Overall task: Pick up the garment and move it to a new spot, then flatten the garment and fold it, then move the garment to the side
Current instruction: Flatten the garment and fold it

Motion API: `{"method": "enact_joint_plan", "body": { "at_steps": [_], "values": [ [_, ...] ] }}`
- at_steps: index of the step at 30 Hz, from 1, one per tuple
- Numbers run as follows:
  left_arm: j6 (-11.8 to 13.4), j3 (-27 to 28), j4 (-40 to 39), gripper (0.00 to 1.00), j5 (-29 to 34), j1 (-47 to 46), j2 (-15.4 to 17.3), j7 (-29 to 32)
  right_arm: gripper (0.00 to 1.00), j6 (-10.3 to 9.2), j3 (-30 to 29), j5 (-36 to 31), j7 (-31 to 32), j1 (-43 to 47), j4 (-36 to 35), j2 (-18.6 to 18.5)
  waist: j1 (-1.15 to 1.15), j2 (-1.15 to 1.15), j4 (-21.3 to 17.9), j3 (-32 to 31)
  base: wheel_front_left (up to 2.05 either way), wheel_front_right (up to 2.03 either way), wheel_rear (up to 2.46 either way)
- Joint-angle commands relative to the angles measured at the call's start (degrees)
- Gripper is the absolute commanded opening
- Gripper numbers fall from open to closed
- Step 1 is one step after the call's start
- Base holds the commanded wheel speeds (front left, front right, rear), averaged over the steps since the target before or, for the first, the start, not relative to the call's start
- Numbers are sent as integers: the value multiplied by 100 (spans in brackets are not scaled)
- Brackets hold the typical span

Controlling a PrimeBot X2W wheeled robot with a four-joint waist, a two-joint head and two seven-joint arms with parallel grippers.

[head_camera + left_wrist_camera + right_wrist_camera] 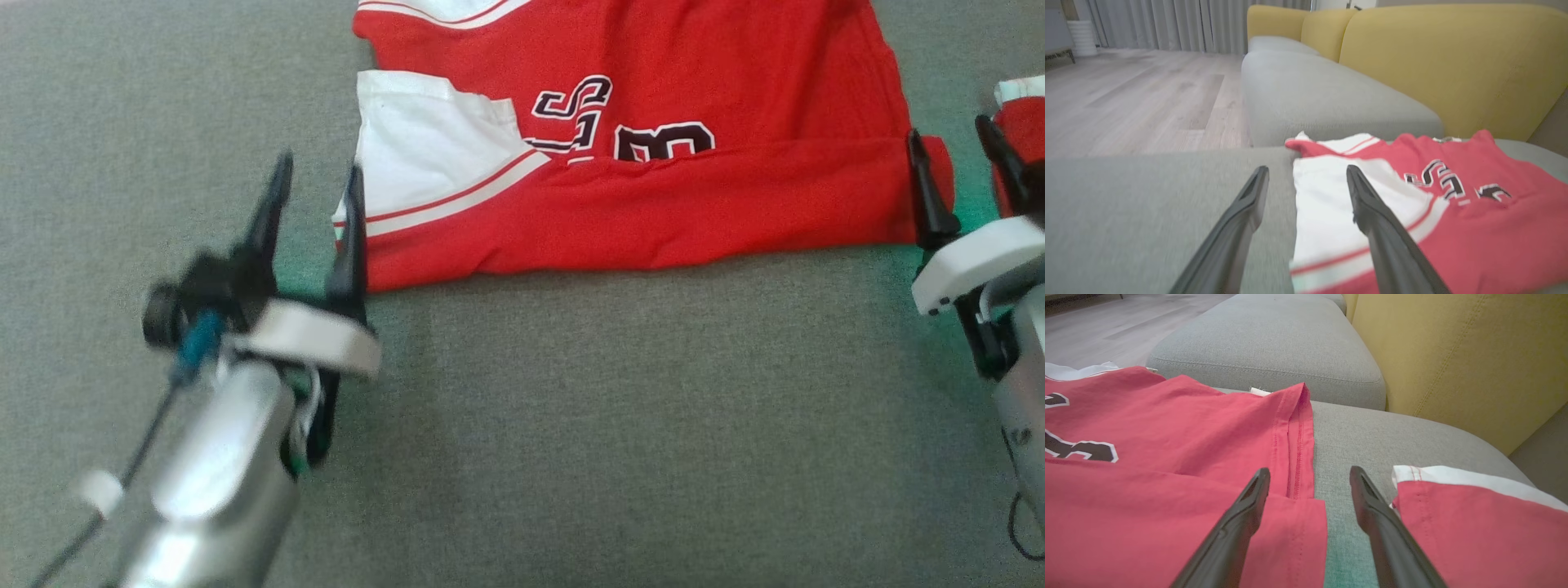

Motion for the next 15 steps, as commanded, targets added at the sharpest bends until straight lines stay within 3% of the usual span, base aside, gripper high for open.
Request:
{"method": "enact_joint_plan", "body": {
  "at_steps": [1,12,13,14,15],
  "values": [
    [46,189,-114,100,11,261,112,-78,100,-5,-10,38,-106,200,-148,-36,0,0,10,-33,0,0,0],
    [-64,80,823,100,-84,648,-7,-39,100,-5,-112,-99,-118,581,-295,133,0,0,-55,-97,0,0,0],
    [-102,53,921,93,-79,609,-15,-32,100,-5,-63,-117,-118,587,-242,133,0,0,-66,-103,0,0,0],
    [-134,42,1001,78,-84,572,-31,-36,100,-5,-43,-106,-118,585,-186,137,0,0,-74,-109,0,0,0],
    [-165,36,1065,44,-90,541,-50,-43,100,-5,-29,-85,-118,581,-132,139,0,0,-78,-117,0,0,0]
  ]
}}
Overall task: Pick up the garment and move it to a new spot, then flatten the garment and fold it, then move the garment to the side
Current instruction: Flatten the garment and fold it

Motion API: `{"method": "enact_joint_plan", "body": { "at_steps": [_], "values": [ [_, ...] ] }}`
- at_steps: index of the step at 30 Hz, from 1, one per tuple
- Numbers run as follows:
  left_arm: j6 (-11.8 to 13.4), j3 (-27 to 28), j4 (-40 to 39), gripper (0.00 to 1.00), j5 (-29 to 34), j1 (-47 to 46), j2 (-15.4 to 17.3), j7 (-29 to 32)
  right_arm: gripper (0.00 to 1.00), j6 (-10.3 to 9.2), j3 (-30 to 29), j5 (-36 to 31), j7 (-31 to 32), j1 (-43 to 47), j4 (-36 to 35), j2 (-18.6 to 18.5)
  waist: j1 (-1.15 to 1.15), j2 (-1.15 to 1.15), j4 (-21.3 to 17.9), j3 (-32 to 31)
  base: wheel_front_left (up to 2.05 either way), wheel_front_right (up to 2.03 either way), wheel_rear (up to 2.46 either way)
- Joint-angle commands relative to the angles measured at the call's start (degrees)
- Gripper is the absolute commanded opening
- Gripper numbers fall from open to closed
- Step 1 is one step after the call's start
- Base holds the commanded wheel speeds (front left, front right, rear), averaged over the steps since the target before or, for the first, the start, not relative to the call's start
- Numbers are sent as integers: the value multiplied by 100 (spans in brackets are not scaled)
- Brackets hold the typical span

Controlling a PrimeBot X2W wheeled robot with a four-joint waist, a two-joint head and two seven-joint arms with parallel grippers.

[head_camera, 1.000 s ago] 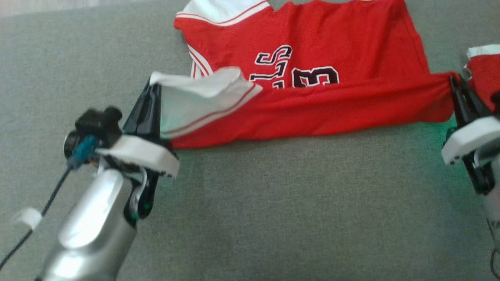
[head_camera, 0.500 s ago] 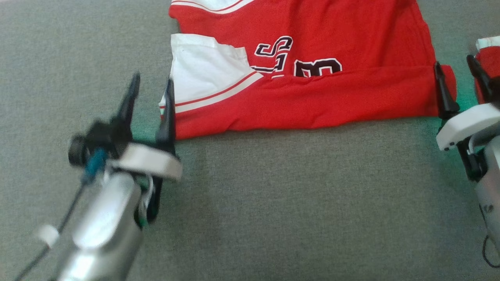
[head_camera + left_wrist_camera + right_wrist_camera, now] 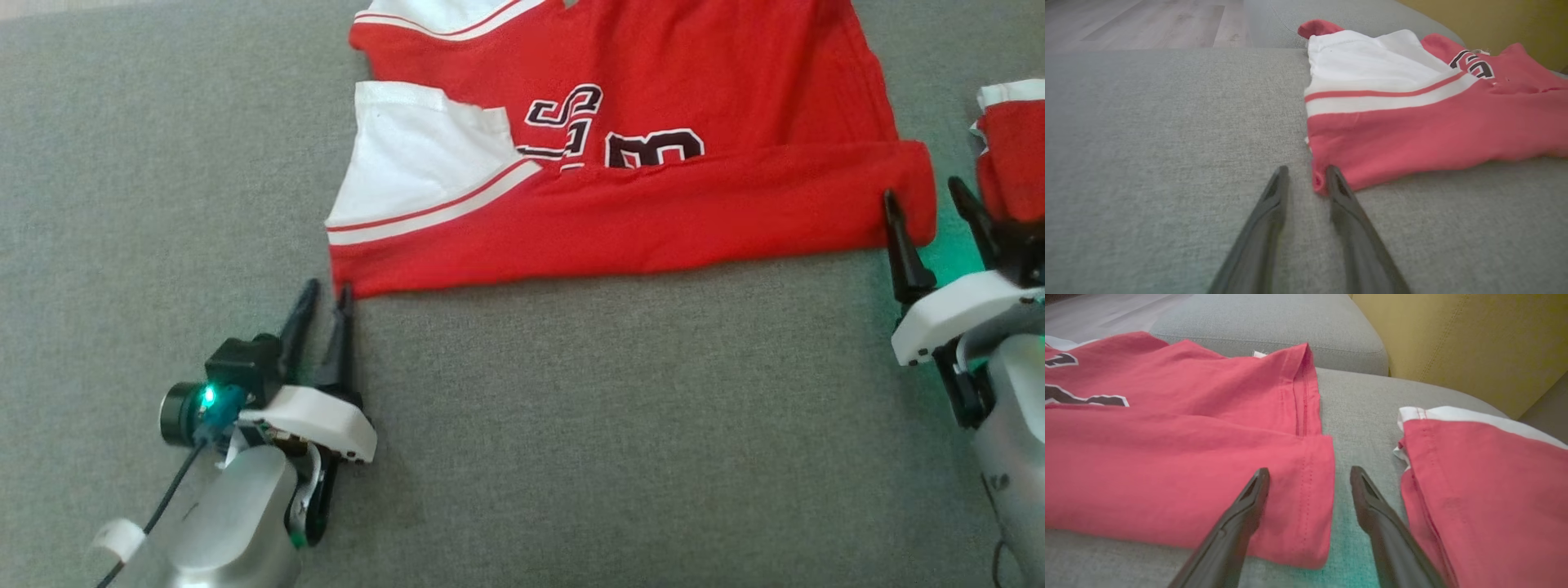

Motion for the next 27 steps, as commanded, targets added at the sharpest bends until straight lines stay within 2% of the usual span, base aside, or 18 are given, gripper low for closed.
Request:
{"method": "enact_joint_plan", "body": {
  "at_steps": [1,2,8,14,15,16,17,23,27],
  "values": [
    [-44,120,90,31,-22,-176,62,-12,100,-5,109,20,-67,64,-48,-55,1,0,-5,-14,0,0,0],
    [-77,99,137,0,-6,-194,60,-20,100,-5,127,41,-67,60,-9,-60,1,0,-3,-24,0,0,0],
    [-429,-74,182,0,43,-225,67,-53,100,-5,273,440,-5,50,351,-30,1,0,57,-109,0,0,0],
    [-472,-26,-107,0,106,-198,167,-86,100,-5,544,1063,253,39,616,-47,1,0,150,-176,0,0,0],
    [-476,-17,-154,0,111,-183,190,-88,91,-5,604,1187,338,41,652,-51,1,0,161,-186,0,0,0],
    [-477,-16,-195,0,118,-166,210,-89,16,-5,675,1303,411,48,672,-67,1,0,175,-201,0,0,0],
    [-472,-19,-234,0,130,-147,226,-91,0,-5,756,1422,480,67,675,-90,1,0,193,-224,0,0,0],
    [-370,-29,-583,0,199,174,336,-97,0,-5,1129,1969,505,338,432,-422,1,0,229,-450,0,0,0],
    [-199,-16,-983,0,222,708,449,-100,0,-5,1384,2287,483,692,99,-706,1,0,216,-660,0,0,0]
  ]
}}
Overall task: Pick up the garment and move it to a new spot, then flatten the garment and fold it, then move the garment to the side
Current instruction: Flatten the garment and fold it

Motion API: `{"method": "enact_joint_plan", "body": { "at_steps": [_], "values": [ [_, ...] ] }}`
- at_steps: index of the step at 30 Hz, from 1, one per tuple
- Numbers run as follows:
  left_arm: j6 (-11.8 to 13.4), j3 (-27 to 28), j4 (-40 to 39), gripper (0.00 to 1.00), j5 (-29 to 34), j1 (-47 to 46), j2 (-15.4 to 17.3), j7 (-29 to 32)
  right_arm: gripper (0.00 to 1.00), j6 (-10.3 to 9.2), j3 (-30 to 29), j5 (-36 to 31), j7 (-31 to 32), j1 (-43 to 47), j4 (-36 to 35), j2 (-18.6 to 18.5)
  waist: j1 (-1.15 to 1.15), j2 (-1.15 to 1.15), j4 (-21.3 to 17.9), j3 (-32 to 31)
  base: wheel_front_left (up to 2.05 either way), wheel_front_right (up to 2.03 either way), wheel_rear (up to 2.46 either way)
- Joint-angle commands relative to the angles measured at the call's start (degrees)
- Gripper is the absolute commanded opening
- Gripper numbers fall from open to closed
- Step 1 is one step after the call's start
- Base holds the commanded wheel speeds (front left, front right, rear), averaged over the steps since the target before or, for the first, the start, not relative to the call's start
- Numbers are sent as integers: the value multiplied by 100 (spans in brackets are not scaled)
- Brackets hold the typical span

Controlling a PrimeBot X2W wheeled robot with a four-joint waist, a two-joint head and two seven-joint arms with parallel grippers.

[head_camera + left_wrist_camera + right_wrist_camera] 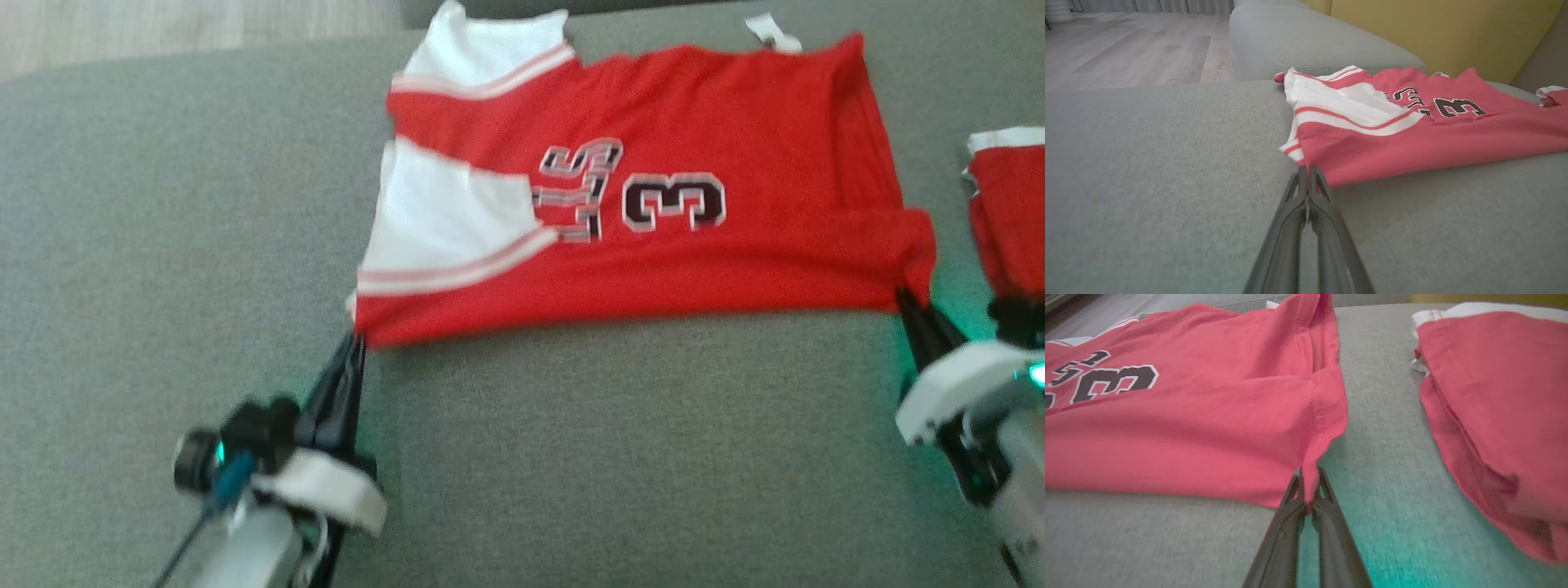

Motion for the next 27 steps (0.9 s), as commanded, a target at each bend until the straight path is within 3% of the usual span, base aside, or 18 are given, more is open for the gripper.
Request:
{"method": "enact_joint_plan", "body": {
  "at_steps": [1,12,13,14,15,16,17,18,23,27],
  "values": [
    [115,177,-322,0,31,261,218,-68,0,-5,154,155,-46,299,-227,-298,0,0,-7,-150,0,0,0],
    [555,27,-1633,0,-201,1809,405,290,0,-5,206,556,-33,1271,-904,-1029,0,0,-13,-315,0,0,0],
    [568,6,-1718,0,-212,1863,423,344,38,-5,158,585,-22,1334,-942,-1043,0,0,-5,-310,0,0,0],
    [560,-40,-1789,0,-197,1885,450,411,100,-5,107,597,-8,1392,-983,-1042,0,0,3,-310,0,0,0],
    [580,-95,-1911,0,-146,1859,489,515,100,-5,15,539,7,1488,-1070,-1044,0,0,19,-309,0,0,0],
    [588,-102,-1984,17,-144,1830,488,552,100,-5,-34,499,13,1542,-1119,-1042,0,0,29,-311,0,0,0],
    [598,-105,-2058,72,-148,1801,490,600,100,-5,-89,461,11,1597,-1192,-1040,0,0,37,-314,0,0,0],
    [632,-89,-2151,100,-125,1761,505,618,100,-5,-172,429,-8,1654,-1288,-1034,0,0,39,-313,0,0,0],
    [718,1,-2684,100,36,1353,712,897,100,-5,-617,191,-60,1902,-1946,-1039,0,0,-27,-171,0,0,0],
    [556,106,-2985,100,257,402,948,1272,100,-5,-964,-127,-11,1916,-2541,-923,0,0,-155,64,0,0,0]
  ]
}}
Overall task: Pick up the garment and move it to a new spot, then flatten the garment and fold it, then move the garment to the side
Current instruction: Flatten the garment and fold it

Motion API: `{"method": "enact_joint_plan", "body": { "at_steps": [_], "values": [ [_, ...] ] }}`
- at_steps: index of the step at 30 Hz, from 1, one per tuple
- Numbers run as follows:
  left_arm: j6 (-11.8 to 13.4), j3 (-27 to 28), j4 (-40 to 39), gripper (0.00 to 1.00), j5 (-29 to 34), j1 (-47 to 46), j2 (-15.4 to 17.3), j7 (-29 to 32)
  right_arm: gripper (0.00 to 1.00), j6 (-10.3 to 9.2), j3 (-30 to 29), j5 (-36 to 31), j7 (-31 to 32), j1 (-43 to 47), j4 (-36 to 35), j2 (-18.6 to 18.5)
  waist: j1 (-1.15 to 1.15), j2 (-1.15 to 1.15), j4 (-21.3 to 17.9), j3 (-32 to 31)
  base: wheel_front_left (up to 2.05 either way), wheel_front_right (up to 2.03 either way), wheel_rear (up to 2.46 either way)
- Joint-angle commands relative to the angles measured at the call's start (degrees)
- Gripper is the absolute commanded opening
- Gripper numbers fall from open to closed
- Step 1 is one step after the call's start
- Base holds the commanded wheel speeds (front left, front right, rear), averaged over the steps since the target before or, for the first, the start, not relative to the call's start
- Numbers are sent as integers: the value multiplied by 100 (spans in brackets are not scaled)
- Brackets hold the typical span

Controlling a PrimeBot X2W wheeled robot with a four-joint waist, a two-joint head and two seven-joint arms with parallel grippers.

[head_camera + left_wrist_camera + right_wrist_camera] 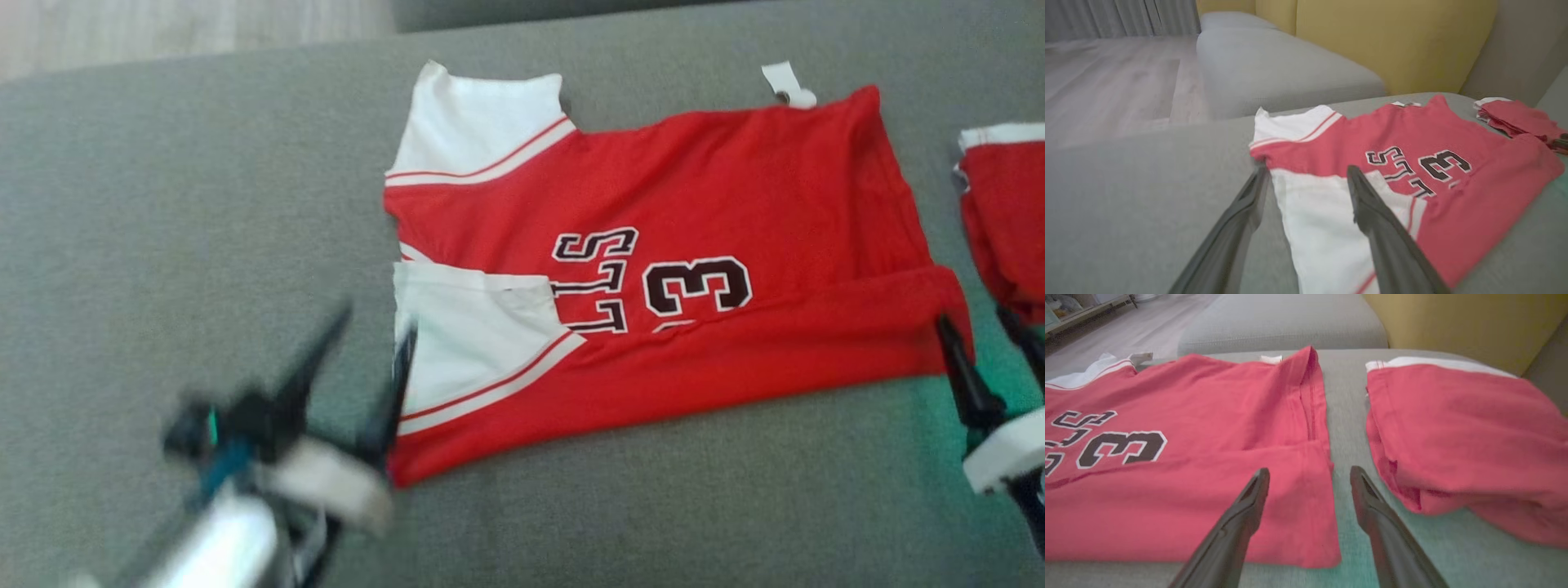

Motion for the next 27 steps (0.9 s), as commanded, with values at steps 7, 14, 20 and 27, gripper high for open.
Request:
{"method": "enact_joint_plan", "body": {
  "at_steps": [7,14,20,27],
  "values": [
    [-1021,268,525,100,-115,-2955,234,1315,100,-5,-216,-568,287,-247,-958,194,-1,0,-464,696,0,0,0],
    [-1518,-63,2384,100,-588,-5005,316,2917,100,-5,-46,-785,387,-618,-1243,406,-1,0,-1045,1175,0,0,0],
    [-1557,-590,3298,100,-846,-5724,699,3670,100,-5,160,-832,292,-791,-1093,584,-1,0,-1462,1385,0,0,0],
    [-1559,-861,3876,100,-1029,-6029,1105,3694,100,-5,331,-830,150,-889,-868,673,-1,0,-1753,1517,0,0,0]
  ]
}}
